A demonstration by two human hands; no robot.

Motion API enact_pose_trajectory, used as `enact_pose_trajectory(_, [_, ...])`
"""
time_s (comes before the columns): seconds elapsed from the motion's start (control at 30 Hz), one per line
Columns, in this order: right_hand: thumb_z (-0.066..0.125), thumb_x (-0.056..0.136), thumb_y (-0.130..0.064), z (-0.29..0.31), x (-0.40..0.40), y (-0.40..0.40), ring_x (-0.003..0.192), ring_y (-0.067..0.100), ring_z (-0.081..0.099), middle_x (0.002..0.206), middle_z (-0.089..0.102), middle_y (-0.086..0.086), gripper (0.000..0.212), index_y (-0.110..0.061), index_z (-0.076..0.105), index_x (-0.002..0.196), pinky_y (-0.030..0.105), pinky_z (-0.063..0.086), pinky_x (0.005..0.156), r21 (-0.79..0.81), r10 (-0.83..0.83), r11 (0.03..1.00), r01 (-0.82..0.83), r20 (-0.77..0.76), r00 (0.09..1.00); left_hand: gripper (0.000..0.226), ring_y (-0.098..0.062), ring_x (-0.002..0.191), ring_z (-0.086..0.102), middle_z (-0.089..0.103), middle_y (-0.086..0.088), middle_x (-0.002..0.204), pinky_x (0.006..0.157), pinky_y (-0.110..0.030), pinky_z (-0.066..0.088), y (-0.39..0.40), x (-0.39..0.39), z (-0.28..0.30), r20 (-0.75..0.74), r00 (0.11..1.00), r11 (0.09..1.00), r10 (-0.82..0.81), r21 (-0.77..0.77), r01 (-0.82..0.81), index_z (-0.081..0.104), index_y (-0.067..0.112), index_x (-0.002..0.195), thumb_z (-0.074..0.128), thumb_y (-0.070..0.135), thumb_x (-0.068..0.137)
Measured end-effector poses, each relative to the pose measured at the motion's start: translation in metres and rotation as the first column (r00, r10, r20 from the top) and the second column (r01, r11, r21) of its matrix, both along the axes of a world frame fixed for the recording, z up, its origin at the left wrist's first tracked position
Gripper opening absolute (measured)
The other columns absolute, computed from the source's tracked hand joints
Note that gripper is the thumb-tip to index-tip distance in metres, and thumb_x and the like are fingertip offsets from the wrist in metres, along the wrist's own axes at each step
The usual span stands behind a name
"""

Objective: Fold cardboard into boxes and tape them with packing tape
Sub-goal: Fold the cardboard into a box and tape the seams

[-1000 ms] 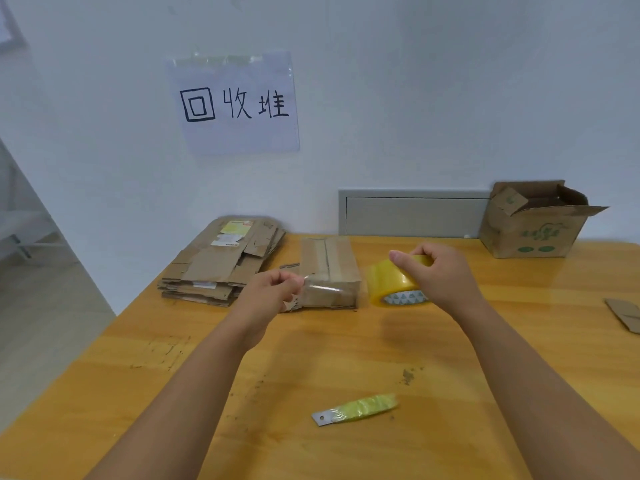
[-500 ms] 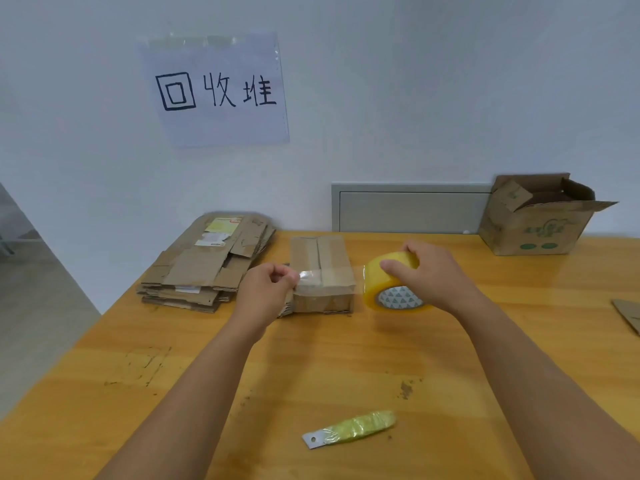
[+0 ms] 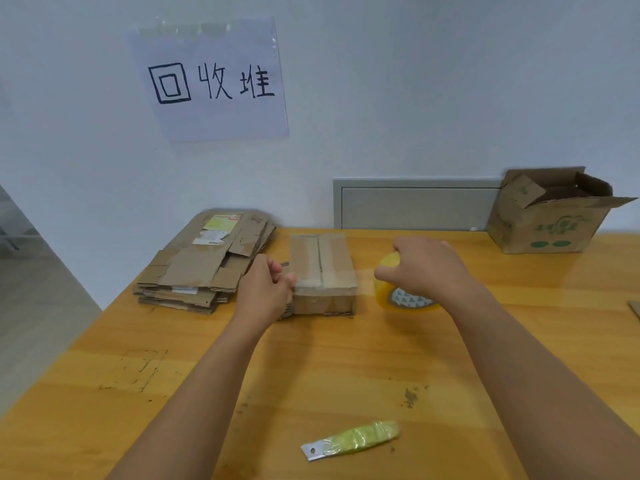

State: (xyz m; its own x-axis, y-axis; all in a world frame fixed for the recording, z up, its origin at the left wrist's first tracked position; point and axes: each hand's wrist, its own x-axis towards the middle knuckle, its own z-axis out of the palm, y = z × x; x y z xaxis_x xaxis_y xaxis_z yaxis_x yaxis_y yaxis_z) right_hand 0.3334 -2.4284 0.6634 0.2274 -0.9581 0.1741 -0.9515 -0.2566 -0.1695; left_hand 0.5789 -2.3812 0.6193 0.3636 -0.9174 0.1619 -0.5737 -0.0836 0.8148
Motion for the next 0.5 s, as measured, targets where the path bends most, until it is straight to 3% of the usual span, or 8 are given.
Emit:
enact_pose_trajectory(0.17, [0.055, 0.086, -0.055, 0.0005, 0.0009, -0.0036, 0.078, 0.016, 0.051, 0.079, 0.054, -0.006, 0.034, -0.021, 0.055, 0.091, 0.035, 0.039, 0.080, 0.046, 0.021, 0.999, -0.023, 0.025, 0.999, 0.025, -0.015, 0.073, 0.046, 0.049, 0.003, 0.081, 0.072, -0.036, 0.045, -0.0015, 0.0017, -0.0025, -0.040, 0.999, 0.999, 0.031, 0.012, -0.031, 0.048, 0.015, 0.089, 0.071, 0.025, 0.090])
enact_pose_trajectory(0.37, [0.059, 0.085, -0.051, -0.0024, 0.0036, -0.0047, 0.069, 0.012, 0.046, 0.078, 0.054, -0.004, 0.032, -0.022, 0.049, 0.077, 0.030, 0.032, 0.063, 0.100, 0.020, 0.995, -0.027, 0.072, 0.997, 0.024, -0.012, 0.066, 0.045, 0.050, 0.002, 0.076, 0.057, -0.028, 0.035, -0.0056, -0.0012, -0.0019, 0.108, 0.992, 0.997, 0.067, 0.024, -0.070, 0.047, 0.014, 0.088, 0.068, 0.025, 0.093])
enact_pose_trajectory(0.5, [0.059, 0.084, -0.052, -0.0050, 0.0068, -0.0073, 0.070, 0.013, 0.048, 0.078, 0.055, -0.002, 0.032, -0.021, 0.052, 0.078, 0.031, 0.035, 0.063, 0.114, 0.025, 0.993, -0.032, 0.062, 0.998, 0.024, -0.012, 0.066, 0.045, 0.051, 0.002, 0.077, 0.056, -0.028, 0.035, -0.0070, 0.0013, -0.0039, 0.118, 0.991, 0.996, 0.069, 0.053, -0.075, 0.046, 0.015, 0.088, 0.067, 0.025, 0.093])
